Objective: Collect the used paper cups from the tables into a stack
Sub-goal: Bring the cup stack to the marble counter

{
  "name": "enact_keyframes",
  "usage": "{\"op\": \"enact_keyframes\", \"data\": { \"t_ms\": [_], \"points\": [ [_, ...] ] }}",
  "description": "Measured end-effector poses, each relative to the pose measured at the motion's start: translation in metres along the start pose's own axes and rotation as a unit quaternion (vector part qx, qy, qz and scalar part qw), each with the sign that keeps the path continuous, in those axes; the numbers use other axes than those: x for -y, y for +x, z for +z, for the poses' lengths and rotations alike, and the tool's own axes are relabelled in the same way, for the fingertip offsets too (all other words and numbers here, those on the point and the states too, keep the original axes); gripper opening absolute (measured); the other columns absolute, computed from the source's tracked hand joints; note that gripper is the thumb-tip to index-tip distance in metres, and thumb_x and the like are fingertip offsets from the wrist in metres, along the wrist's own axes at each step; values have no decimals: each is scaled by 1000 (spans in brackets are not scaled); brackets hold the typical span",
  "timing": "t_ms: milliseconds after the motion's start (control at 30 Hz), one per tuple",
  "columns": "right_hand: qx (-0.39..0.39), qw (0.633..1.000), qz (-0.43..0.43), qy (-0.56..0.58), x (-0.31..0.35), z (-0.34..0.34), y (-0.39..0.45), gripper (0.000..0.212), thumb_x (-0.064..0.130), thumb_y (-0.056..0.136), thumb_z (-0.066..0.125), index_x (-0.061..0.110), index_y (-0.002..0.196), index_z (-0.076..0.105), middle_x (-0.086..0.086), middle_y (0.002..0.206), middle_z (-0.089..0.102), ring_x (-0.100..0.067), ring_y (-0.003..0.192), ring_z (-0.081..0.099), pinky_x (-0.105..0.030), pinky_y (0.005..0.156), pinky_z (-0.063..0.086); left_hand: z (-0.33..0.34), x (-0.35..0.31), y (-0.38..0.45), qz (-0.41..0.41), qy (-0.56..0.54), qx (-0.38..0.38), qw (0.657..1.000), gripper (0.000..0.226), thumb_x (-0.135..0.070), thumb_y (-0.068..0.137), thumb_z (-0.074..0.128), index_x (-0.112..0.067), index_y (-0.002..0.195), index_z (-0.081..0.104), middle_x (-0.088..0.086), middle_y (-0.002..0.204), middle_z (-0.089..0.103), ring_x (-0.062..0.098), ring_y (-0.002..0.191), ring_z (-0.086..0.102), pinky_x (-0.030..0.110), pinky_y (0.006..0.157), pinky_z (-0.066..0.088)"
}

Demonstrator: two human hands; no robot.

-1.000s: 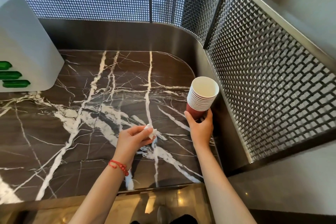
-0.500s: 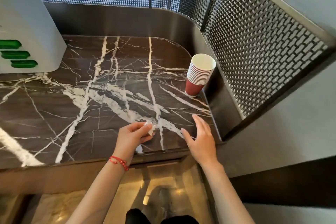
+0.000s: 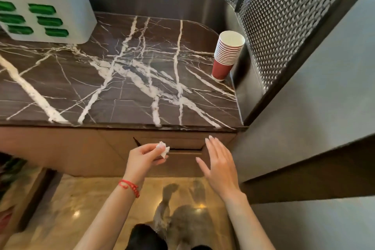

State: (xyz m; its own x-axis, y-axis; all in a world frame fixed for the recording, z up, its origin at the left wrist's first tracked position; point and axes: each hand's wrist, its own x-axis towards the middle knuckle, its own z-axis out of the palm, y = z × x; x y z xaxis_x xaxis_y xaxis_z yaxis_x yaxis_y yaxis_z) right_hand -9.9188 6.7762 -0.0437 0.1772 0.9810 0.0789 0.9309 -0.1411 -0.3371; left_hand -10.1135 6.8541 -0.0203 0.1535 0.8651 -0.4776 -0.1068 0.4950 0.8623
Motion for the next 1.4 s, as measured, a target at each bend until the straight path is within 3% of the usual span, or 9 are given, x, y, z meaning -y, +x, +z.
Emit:
{"op": "enact_keyframes", "data": {
  "t_ms": [167, 233, 433, 633, 700, 933, 1133, 1300, 1400],
  "points": [
    [37, 999, -20, -2, -7, 26, -26, 62, 37, 92, 56, 8, 143, 35, -9, 150, 36, -24, 140, 31, -36, 114, 20, -2, 43, -14, -40, -21, -62, 997, 5, -13, 78, 71, -8, 79, 72, 15, 86, 71, 24, 80, 68, 21, 63, 57],
    [39, 999, -24, -13, -6, 37, -30, 62, 33, 87, 64, 4, 138, 43, -13, 144, 44, -27, 135, 39, -41, 111, 29, -2, 56, -12, -47, -18, -71, 996, 11, -14, 78, 72, -5, 85, 71, 16, 89, 70, 25, 83, 67, 22, 65, 57],
    [-22, 998, -38, -51, -11, 86, -27, 63, 29, 74, 78, 3, 127, 56, -12, 134, 56, -29, 123, 53, -49, 101, 30, -2, 92, 20, -57, -24, -89, 994, 15, -9, 78, 70, 0, 90, 69, 14, 82, 69, 22, 75, 66, 20, 62, 57],
    [-22, 997, -44, -52, -24, 145, 2, 62, 29, 77, 75, 5, 130, 54, -12, 137, 52, -29, 125, 52, -49, 102, 34, -9, 128, 72, -48, -50, -89, 994, 1, -9, 77, 71, -8, 77, 71, 6, 67, 72, 15, 64, 68, 19, 59, 56],
    [-17, 997, -40, -56, -30, 161, 12, 63, 26, 77, 76, 4, 131, 53, -13, 138, 51, -30, 126, 51, -50, 102, 35, -13, 141, 87, -43, -46, -81, 995, 7, -11, 76, 72, -14, 71, 73, 5, 67, 72, 14, 64, 69, 21, 63, 57],
    [-26, 994, -63, -82, -42, 192, 36, 62, 20, 76, 76, 1, 131, 52, -15, 133, 56, -30, 125, 52, -51, 101, 38, -15, 169, 127, -46, -40, -78, 995, 3, -17, 75, 73, -16, 72, 74, 4, 67, 72, 13, 65, 69, 20, 63, 57],
    [-25, 993, -76, -91, -48, 200, 53, 61, 19, 81, 69, 0, 134, 47, -15, 139, 50, -31, 131, 45, -50, 106, 33, -4, 175, 151, -36, -51, -71, 996, 8, -15, 76, 72, -16, 69, 75, 8, 69, 70, 14, 67, 69, 17, 59, 53],
    [-10, 989, -82, -126, -52, 201, 61, 55, 27, 89, 37, 1, 137, 42, -14, 142, 46, -30, 134, 41, -48, 108, 34, -2, 178, 172, -29, -48, -68, 996, 10, -10, 78, 70, -13, 69, 73, 6, 65, 70, 13, 64, 68, 18, 58, 54],
    [-6, 987, -88, -134, -55, 206, 62, 56, 27, 89, 35, 1, 138, 40, -15, 143, 45, -30, 135, 39, -49, 109, 33, -3, 182, 183, -35, -41, -82, 995, 9, -10, 78, 70, -10, 69, 71, 5, 60, 67, 11, 59, 65, 17, 56, 54]
  ]
}}
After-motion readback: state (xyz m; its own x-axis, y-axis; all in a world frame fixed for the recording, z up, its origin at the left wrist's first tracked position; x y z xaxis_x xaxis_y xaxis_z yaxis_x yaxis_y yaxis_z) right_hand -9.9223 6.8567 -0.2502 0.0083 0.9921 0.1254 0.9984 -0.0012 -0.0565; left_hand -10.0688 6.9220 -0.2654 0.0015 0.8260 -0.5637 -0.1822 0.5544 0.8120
